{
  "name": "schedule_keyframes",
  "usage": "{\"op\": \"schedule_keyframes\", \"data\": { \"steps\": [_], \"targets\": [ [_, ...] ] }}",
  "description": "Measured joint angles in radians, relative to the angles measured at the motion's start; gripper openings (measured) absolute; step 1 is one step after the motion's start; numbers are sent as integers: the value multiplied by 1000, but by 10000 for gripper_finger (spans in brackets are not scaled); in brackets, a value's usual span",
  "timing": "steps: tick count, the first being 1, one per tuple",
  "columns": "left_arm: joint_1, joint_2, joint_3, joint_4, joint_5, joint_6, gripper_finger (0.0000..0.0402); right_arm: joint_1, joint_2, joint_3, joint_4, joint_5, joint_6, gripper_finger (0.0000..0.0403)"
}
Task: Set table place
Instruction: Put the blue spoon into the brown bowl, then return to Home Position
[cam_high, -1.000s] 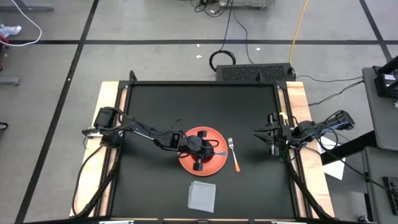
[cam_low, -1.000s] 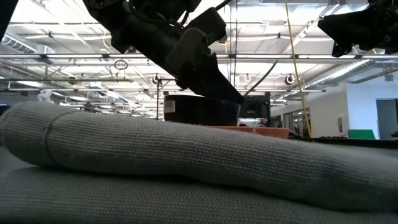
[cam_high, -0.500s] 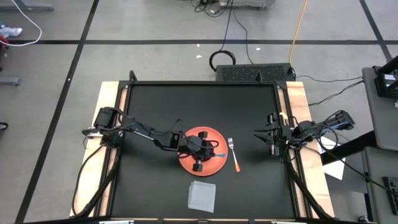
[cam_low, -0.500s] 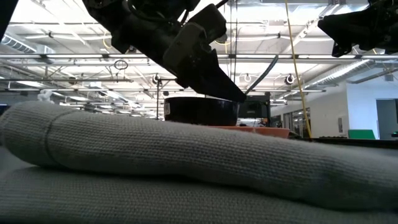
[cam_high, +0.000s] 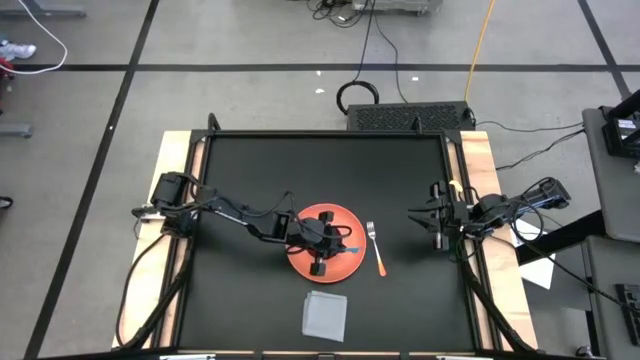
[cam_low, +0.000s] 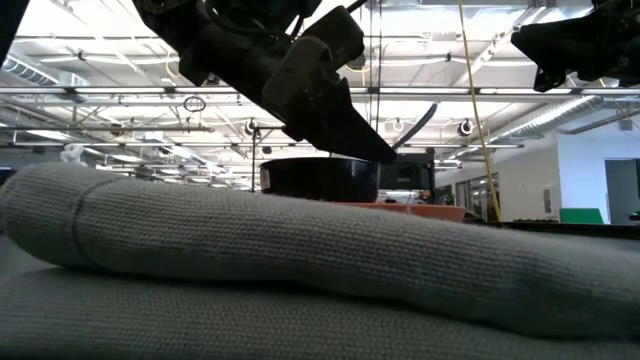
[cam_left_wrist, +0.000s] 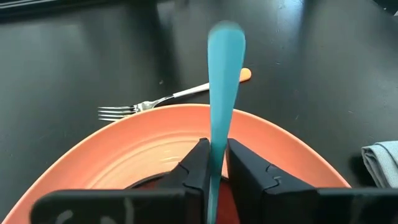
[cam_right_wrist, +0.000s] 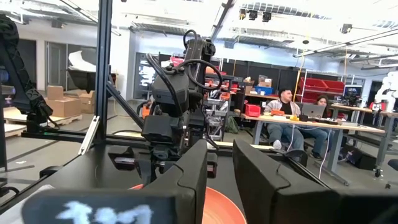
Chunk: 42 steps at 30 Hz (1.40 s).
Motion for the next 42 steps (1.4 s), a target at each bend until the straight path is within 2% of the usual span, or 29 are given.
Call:
{"op": "schedule_keyframes", "data": {
  "steps": [9, 21, 29, 34, 39, 42],
  "targets": [
    [0, 0, 0, -1, 0, -2, 113, 0, 0, 0, 0, 0, 0, 67],
    [0, -20, 1, 23, 49, -3, 116, 0, 0, 0, 0, 0, 0, 67],
    [0, -65, -1, -2, 45, 30, 116, 0, 1, 0, 0, 0, 1, 67],
    [0, -184, 0, -27, -9, 67, 116, 0, 3, 0, -1, 0, 8, 67],
    [0, -369, 0, -194, -56, 63, 113, 0, 4, 0, -2, 0, 7, 67],
    [-1, -470, 0, -322, -104, 65, 88, 0, 4, 0, -2, 0, 7, 67]
  ]
}}
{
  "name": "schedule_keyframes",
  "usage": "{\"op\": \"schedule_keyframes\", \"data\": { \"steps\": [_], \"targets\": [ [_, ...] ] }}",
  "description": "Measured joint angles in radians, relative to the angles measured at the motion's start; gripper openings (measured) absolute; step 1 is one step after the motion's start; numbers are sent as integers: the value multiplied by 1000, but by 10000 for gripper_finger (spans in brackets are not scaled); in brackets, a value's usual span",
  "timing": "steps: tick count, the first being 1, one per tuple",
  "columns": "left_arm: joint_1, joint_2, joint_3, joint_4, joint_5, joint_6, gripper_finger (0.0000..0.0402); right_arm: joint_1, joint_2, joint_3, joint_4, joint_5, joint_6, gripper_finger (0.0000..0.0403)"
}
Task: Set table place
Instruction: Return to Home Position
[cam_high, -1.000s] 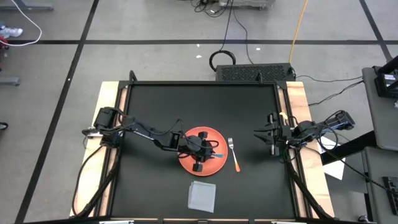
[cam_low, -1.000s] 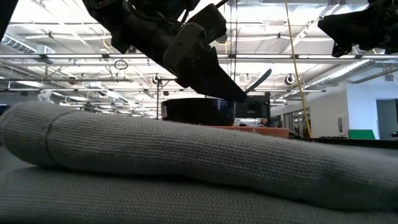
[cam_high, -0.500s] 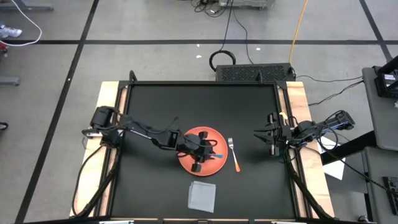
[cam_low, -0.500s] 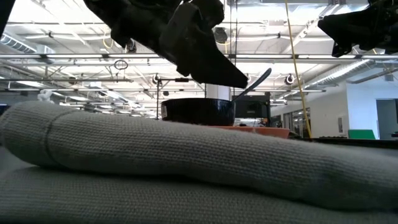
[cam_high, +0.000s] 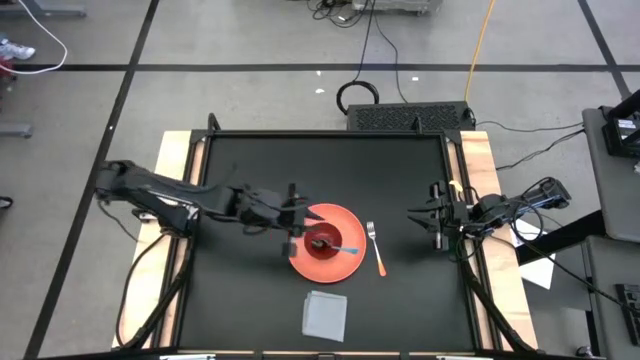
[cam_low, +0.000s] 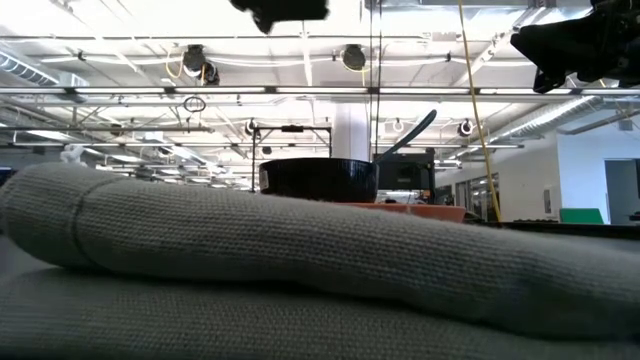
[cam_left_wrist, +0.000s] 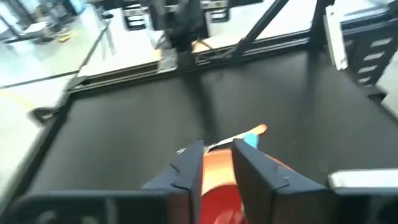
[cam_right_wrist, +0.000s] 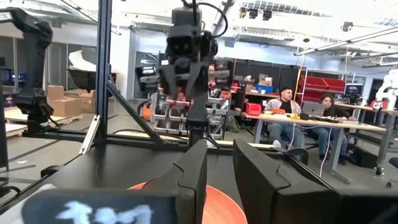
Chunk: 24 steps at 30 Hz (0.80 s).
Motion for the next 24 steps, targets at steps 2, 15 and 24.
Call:
{"op": "schedule_keyframes", "data": {
  "steps": [2, 15, 24],
  "targets": [
    [-7, -58, 0, -76, -41, 10, 53, 0, 0, 0, 0, 0, 0, 67],
    [11, -423, -256, 94, -224, 4, 2, 0, 0, 0, 19, 0, 49, 46],
    [74, -722, -510, 209, -230, -11, 1, -27, 0, 0, 58, 6, 34, 3]
  ]
}}
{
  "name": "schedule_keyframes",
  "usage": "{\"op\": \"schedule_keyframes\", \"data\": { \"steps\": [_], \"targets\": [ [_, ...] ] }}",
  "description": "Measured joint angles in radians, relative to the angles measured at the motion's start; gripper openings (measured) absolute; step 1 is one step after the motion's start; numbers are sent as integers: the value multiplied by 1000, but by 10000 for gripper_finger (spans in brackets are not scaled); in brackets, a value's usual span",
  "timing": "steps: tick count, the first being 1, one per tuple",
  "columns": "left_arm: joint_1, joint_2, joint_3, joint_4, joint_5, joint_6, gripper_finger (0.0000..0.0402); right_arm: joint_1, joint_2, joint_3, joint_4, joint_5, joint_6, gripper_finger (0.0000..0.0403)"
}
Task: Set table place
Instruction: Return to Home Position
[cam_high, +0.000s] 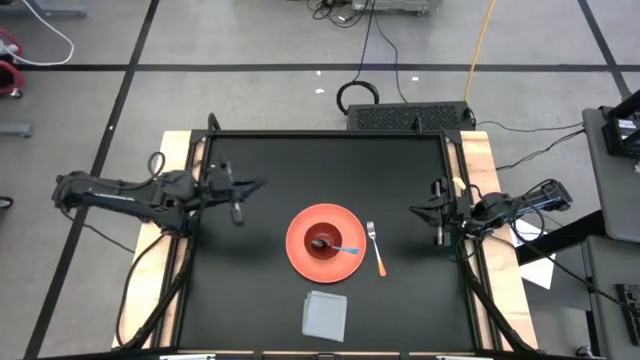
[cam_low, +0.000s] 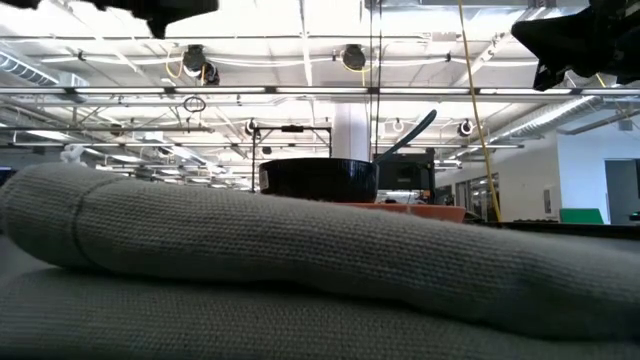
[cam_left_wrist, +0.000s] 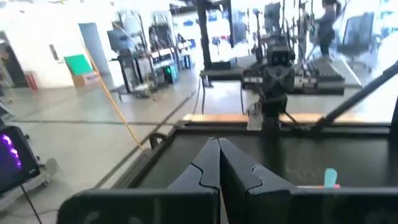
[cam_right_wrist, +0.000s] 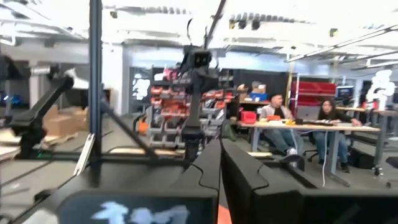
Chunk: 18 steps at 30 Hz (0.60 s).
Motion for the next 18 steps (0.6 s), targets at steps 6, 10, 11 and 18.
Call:
{"op": "schedule_keyframes", "data": {
  "steps": [6, 10, 11, 18],
  "targets": [
    [25, -169, -129, 48, 0, 5, 1, -64, 0, 1, 3, 0, -5, 1],
    [34, -227, -225, 142, 6, 29, 0, -114, 0, 9, -22, -7, 1, 0],
    [34, -233, -245, 167, 8, 38, 0, -126, 0, 15, -45, -10, 8, 0],
    [34, -238, -345, 244, 77, 83, 0, -198, 0, 35, -132, -215, 46, 0]
  ]
}}
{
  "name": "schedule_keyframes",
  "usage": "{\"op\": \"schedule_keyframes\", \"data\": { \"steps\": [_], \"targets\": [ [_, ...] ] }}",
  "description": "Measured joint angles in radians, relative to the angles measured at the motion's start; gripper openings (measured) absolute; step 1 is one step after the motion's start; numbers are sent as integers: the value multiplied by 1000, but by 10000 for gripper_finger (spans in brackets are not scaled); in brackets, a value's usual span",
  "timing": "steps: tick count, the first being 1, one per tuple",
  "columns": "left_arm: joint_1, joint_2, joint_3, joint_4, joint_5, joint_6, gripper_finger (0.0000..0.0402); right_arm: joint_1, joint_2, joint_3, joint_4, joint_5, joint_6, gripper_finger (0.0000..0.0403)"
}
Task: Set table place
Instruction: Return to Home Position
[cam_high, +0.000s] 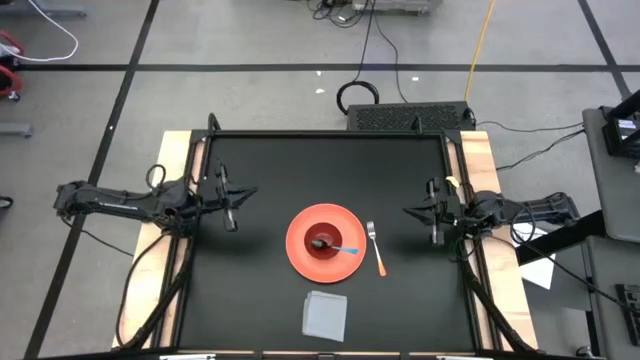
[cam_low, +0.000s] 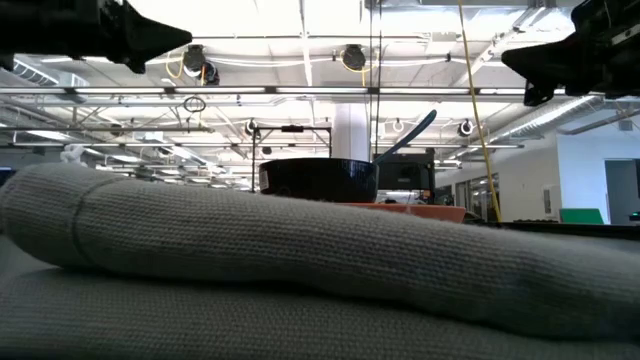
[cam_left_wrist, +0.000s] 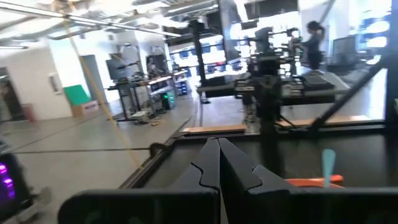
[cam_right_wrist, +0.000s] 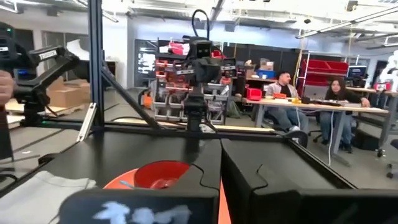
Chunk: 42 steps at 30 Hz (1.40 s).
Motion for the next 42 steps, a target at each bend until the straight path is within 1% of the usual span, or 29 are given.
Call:
{"op": "schedule_keyframes", "data": {
  "steps": [2, 5, 9, 15, 20, 24, 34, 39, 42],
  "targets": [
    [0, -4, -14, 4, 20, 0, 0, -15, 0, 0, -1, -4, 8, 0],
    [0, -22, -32, -1, 16, -3, 0, -32, 0, 0, -7, -4, 27, 0],
    [-2, -78, -43, -17, 15, -3, 0, -39, 0, 0, -8, -4, 52, 0],
    [-3, -202, -45, -186, 12, -10, 0, -39, 0, 0, -6, -4, 61, 0],
    [-3, -304, -45, -286, 11, -9, 0, -38, 0, 0, 9, -17, 63, 0],
    [-3, -363, -45, -370, 61, 20, 0, -38, 0, 0, 9, -57, 73, 0],
    [-3, -426, -48, -498, 59, 46, 0, -38, 0, 0, 17, -57, 79, 0],
    [-3, -460, -81, -499, 64, 64, 0, -38, 0, 0, 17, -57, 79, 0],
    [-3, -467, -88, -485, 94, 22, 0, -38, 0, 0, 17, -57, 83, 0]
  ]
}}
